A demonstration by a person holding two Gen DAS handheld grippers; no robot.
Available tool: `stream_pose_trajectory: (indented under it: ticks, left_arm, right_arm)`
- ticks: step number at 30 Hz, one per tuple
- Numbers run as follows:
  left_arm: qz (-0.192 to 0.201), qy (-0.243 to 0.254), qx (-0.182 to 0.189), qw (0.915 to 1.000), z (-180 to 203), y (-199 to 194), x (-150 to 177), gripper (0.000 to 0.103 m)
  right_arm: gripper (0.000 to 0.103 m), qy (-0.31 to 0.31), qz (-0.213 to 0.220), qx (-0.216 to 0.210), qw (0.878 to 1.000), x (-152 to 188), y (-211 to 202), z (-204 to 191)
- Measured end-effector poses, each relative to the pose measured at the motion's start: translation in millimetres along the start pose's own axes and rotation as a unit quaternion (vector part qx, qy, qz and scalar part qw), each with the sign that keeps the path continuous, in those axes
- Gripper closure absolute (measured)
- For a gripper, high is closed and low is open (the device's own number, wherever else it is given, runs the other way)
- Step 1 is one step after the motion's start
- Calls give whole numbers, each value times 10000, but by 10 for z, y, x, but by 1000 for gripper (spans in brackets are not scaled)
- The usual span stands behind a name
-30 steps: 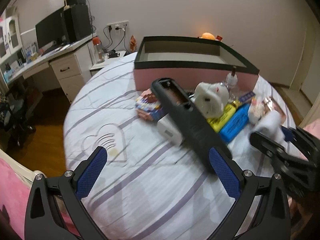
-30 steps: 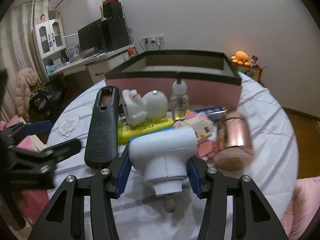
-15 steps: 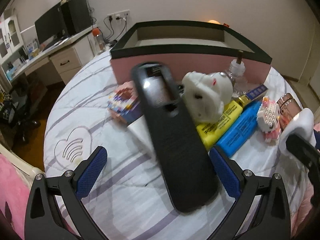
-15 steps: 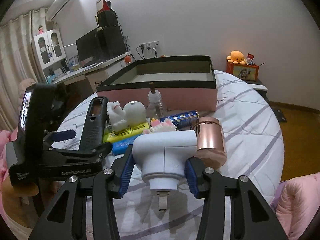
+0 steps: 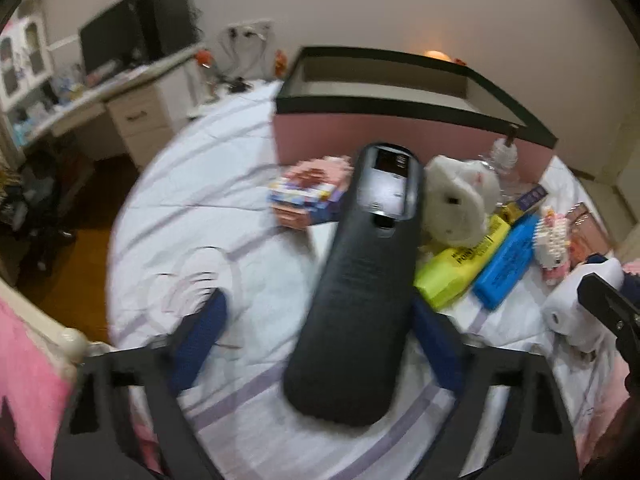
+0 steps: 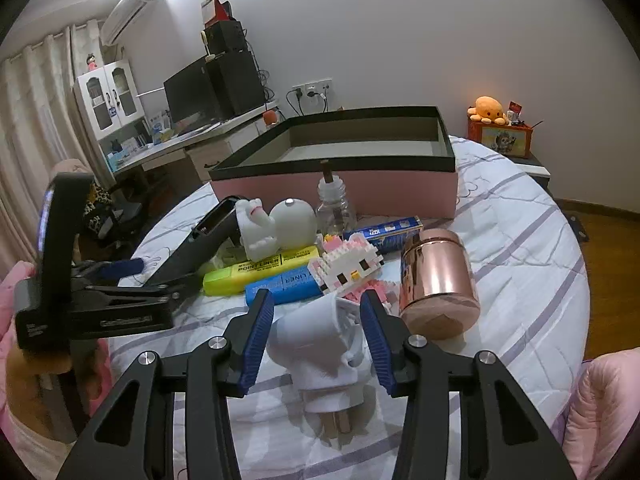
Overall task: Organize rigid objects
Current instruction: 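Lift the black remote with the left tool while the right tool lifts the hair dryer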
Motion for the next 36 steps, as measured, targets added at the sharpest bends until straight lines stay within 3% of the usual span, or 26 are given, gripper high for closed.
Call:
stream_pose_trajectory:
  ticks: [2,8,21,24,28,30,32,36]
  left_arm:
    - [-48,101,17,9999,10,65,12,31]
    - [135,343,343,9987,94,21,29,52]
    - [39,627,393,9972,159,-99,165,55]
    - [67,616,374,9974,152,-73,155,52]
    - [119,663,354,9971,165,-43,133,48]
    - [195,621,416,9970,157,-62,118,57]
    - [217,594,472,9969,149,-79,110,58]
    - [200,621,575,9962,166,-138,103,59]
  right_arm:
    - [56,-12,-14,39,10000,-5,3,7]
    - [56,-51,-38,56,10000,69,-8,7]
    - [56,-281,-28,127,9995,135,-21,-55]
    - [46,-399,-128,373,9984,172,37,-56]
    - [46,-382,-173,510,9978,246,125,-9]
    - [47,-273,-174,502,9982,257,155,34]
    - [56,-276,-191,555,9979,260,187,63]
    - [56,-160,-144,459,9987,230,129,92]
Point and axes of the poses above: each gripper's, at about its wrist camera, not at the fingertips, and y roughly the way its jaws point, z to its right, x to its underside, the point moved 7 cm from there along y, roughly the way its jaws point, and after that the axes turned 10 degrees about x, right-handed, at the moved point
